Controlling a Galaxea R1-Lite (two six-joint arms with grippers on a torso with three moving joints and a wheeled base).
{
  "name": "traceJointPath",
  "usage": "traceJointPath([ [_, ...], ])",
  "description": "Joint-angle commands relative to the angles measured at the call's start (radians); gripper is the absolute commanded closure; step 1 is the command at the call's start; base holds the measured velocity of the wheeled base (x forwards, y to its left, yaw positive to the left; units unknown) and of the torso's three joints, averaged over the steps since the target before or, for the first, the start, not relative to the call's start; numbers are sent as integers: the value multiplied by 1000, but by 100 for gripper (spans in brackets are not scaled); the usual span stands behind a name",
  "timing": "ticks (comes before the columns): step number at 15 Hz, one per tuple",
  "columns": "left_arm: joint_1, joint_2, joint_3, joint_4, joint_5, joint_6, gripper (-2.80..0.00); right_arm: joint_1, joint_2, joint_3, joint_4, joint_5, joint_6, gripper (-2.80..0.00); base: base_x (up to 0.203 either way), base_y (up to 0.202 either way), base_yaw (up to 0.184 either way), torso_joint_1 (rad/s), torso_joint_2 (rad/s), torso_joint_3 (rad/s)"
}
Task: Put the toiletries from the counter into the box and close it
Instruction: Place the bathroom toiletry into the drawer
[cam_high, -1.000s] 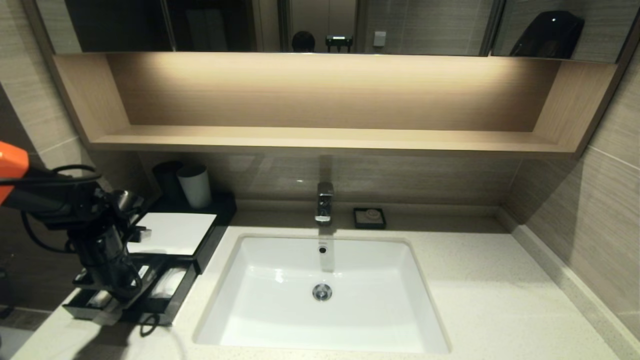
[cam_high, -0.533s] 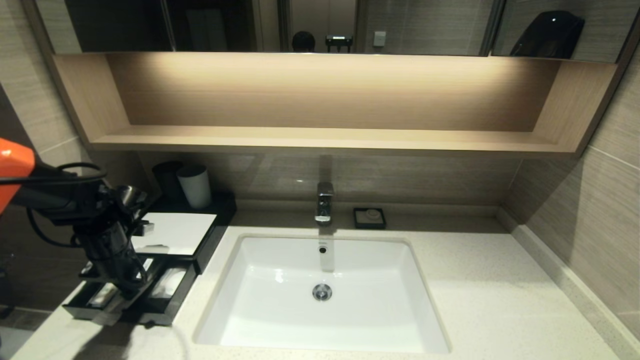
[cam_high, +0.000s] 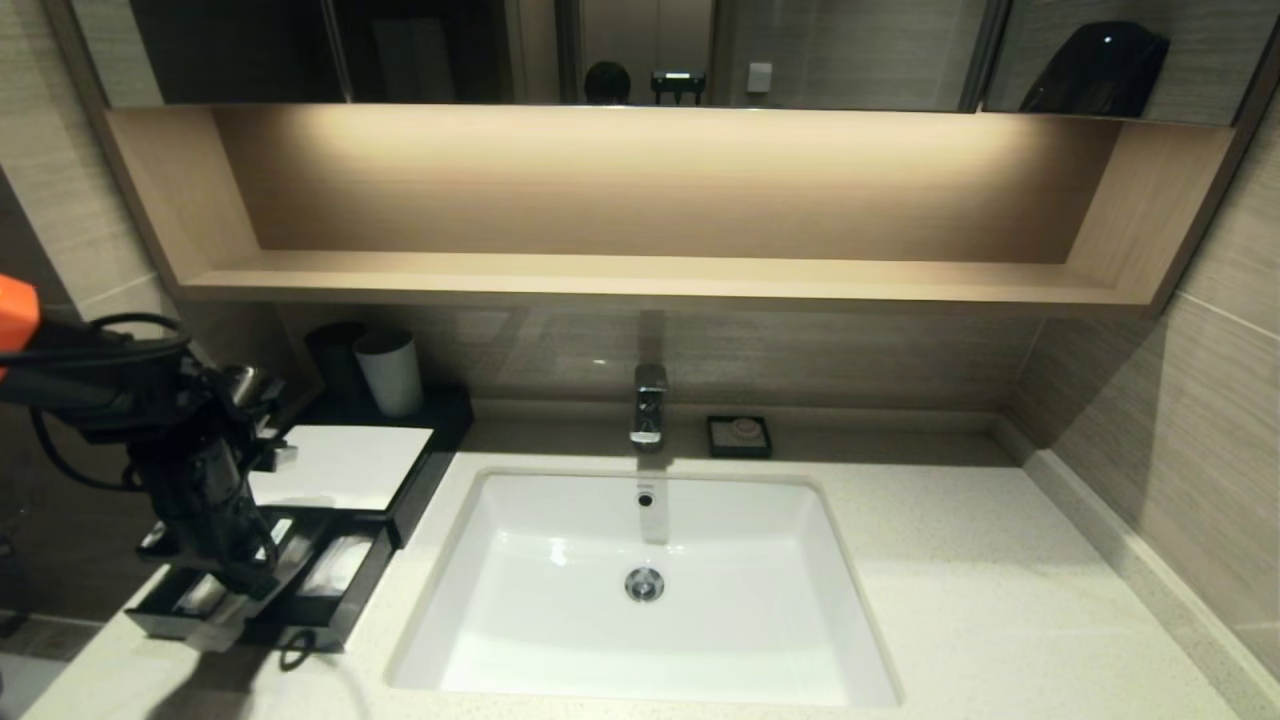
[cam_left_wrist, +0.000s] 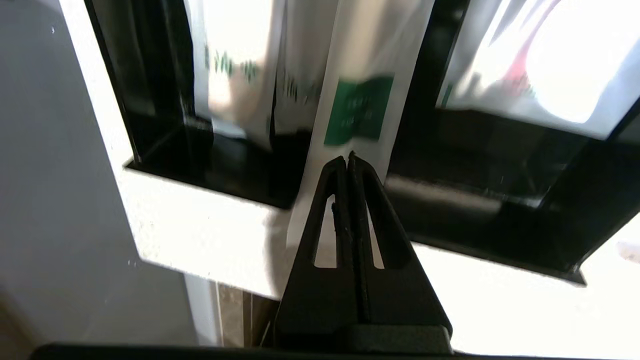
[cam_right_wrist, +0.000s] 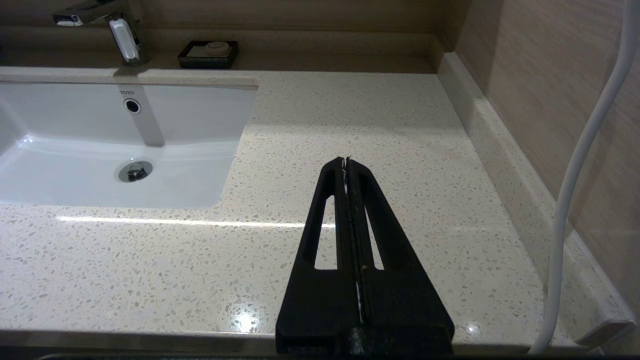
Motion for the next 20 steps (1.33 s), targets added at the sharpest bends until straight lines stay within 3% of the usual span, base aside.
traceJointPath([
  [1, 1, -12, 9, 37, 8, 0, 0, 0, -2, 0, 0, 0, -1, 0, 0, 0, 0, 0, 0, 0],
  [7, 0, 5, 21, 133, 22, -1, 0, 1, -2, 0, 0, 0, -1, 0, 0, 0, 0, 0, 0, 0],
  [20, 0, 56, -10, 69, 21, -6, 0, 0, -2, 0, 0, 0, -1, 0, 0, 0, 0, 0, 0, 0],
])
